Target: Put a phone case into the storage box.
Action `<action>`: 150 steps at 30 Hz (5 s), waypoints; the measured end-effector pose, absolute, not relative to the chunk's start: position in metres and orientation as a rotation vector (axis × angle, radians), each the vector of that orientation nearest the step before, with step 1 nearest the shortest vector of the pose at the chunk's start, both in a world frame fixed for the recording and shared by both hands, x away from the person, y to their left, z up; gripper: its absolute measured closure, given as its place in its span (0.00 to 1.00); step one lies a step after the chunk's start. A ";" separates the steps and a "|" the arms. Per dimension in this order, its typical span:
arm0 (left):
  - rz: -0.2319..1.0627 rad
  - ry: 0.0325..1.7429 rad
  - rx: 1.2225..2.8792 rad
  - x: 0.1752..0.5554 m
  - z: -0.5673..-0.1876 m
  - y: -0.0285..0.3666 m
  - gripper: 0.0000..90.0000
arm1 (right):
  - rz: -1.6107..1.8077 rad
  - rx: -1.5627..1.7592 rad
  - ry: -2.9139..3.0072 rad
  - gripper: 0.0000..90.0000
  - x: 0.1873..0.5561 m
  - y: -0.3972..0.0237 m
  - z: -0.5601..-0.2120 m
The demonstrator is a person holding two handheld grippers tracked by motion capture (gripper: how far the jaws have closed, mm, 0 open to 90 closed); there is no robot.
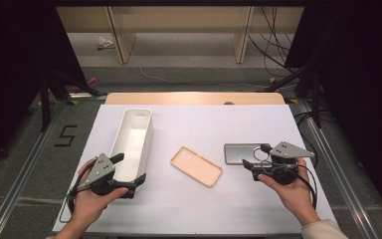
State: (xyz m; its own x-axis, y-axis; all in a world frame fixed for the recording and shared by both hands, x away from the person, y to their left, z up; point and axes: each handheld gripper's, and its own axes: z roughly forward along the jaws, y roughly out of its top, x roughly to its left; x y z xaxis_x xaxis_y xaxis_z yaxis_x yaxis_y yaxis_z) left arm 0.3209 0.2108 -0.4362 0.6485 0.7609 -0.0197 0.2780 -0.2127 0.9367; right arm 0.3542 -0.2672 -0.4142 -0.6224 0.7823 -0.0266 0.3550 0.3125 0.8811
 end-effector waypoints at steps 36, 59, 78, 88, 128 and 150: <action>0.550 0.820 1.792 0.321 -0.437 0.208 0.01 | 0.865 1.305 2.412 1.00 0.432 -0.206 -0.459; 0.545 0.816 1.790 0.320 -0.436 0.208 0.02 | 0.657 1.339 2.545 1.00 0.430 -0.204 -0.461; 0.544 0.817 1.787 0.319 -0.436 0.209 0.02 | 0.487 1.359 2.652 1.00 0.409 -0.227 -0.456; 0.543 0.818 1.790 0.319 -0.437 0.208 0.02 | 0.455 1.374 2.643 1.00 0.400 -0.250 -0.454; 0.539 0.807 1.804 0.319 -0.438 0.206 0.02 | 0.343 0.553 2.780 0.29 0.392 -0.268 -0.432; 0.531 0.803 1.802 0.319 -0.438 0.204 0.04 | 0.057 0.306 2.888 0.30 0.395 -0.251 -0.442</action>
